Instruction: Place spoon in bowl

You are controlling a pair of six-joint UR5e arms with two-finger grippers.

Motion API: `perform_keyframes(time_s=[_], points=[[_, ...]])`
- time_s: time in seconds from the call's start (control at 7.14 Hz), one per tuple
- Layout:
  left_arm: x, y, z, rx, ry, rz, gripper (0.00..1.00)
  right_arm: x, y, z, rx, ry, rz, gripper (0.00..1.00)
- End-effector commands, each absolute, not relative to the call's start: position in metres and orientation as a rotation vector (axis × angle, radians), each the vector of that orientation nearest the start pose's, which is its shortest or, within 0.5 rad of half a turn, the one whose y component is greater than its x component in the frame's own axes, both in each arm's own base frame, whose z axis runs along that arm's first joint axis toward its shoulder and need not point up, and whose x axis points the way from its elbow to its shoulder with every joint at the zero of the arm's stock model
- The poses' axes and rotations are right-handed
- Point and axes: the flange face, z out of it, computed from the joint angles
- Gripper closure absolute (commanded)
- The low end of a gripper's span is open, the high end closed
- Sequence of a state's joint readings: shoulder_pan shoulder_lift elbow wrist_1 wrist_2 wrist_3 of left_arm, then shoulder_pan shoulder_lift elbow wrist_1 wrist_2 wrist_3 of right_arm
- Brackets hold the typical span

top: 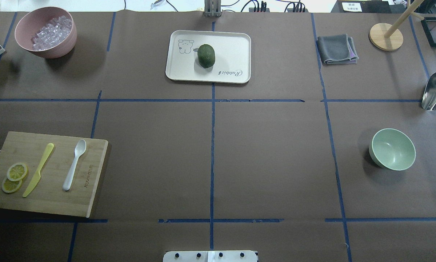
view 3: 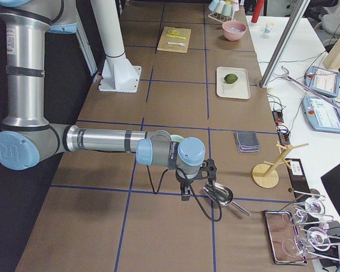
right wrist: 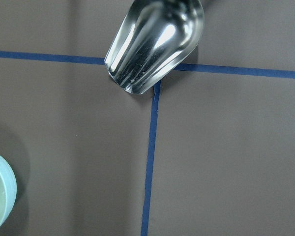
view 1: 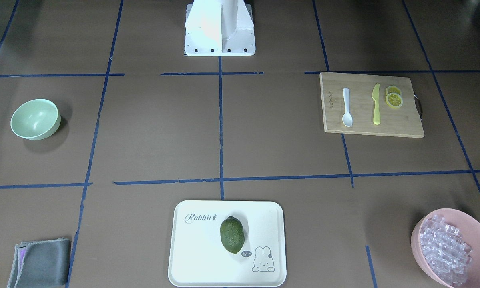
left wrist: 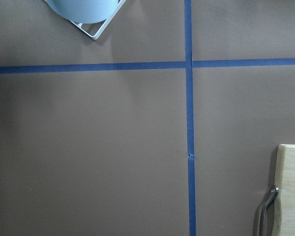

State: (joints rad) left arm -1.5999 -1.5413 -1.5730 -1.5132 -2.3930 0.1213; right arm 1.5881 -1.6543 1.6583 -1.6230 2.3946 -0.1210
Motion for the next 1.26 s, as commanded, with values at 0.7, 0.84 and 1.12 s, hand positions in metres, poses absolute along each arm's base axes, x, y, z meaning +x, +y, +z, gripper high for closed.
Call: perform_keyframes(time_s=[0.7,0.84,1.12], points=[[-0.074,-0.473,0.67,-0.009,0.825,0.056,0.0,0.072,-0.452,0.655,0.018,-0.826,-0.068,0.0],[-0.074,-0.473,0.669,-0.007,0.826,0.056,0.0,0.072,-0.452,0.654,0.02,-0.825,-0.07,0.0],[-0.074,-0.474,0.664,0.003,0.824,0.06,0.0,0.073,-0.476,0.624,0.096,-0.807,-0.104,0.0]])
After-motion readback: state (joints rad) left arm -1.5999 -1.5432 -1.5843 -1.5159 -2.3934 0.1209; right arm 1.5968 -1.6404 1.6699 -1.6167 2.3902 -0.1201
